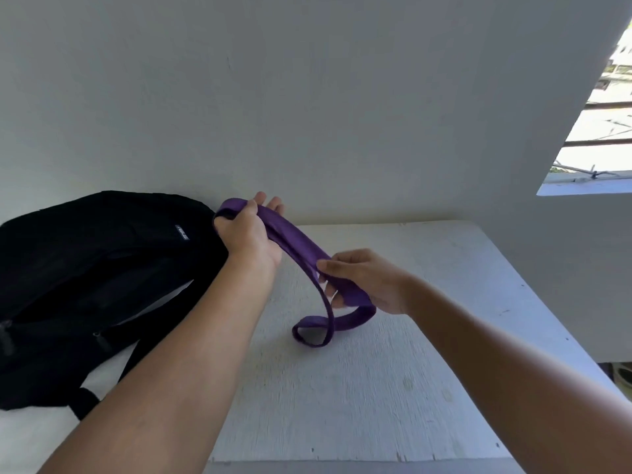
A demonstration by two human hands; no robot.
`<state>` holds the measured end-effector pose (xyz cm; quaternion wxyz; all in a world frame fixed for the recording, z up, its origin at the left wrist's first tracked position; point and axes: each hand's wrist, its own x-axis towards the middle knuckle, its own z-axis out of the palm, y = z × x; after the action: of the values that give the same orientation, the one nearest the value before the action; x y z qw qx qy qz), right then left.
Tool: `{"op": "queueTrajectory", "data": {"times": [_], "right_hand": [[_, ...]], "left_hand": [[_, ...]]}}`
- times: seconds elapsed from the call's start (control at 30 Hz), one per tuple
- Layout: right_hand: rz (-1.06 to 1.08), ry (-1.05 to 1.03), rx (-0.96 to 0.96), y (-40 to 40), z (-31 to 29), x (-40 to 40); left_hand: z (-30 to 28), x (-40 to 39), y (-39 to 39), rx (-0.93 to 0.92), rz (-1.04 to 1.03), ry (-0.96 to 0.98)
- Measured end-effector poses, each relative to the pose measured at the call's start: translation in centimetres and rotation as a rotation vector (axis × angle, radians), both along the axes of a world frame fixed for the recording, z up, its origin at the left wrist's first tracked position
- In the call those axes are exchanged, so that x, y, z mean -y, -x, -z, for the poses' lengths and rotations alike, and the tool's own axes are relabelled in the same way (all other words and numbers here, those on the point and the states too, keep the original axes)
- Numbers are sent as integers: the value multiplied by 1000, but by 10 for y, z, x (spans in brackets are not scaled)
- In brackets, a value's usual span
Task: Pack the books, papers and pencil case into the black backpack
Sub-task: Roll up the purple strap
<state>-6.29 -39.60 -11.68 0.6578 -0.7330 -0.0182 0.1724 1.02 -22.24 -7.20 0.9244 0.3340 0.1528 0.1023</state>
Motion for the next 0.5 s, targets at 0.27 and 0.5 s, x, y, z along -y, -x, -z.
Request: {"op": "queueTrajectory", "data": {"times": [0.27,0.5], "right_hand": [[-12,831,282,-8,23,20],[563,959,427,-14,48,55]], "left_hand": [[-26,-38,-14,72,-139,49],[0,-48,-16,11,-219,76]]}}
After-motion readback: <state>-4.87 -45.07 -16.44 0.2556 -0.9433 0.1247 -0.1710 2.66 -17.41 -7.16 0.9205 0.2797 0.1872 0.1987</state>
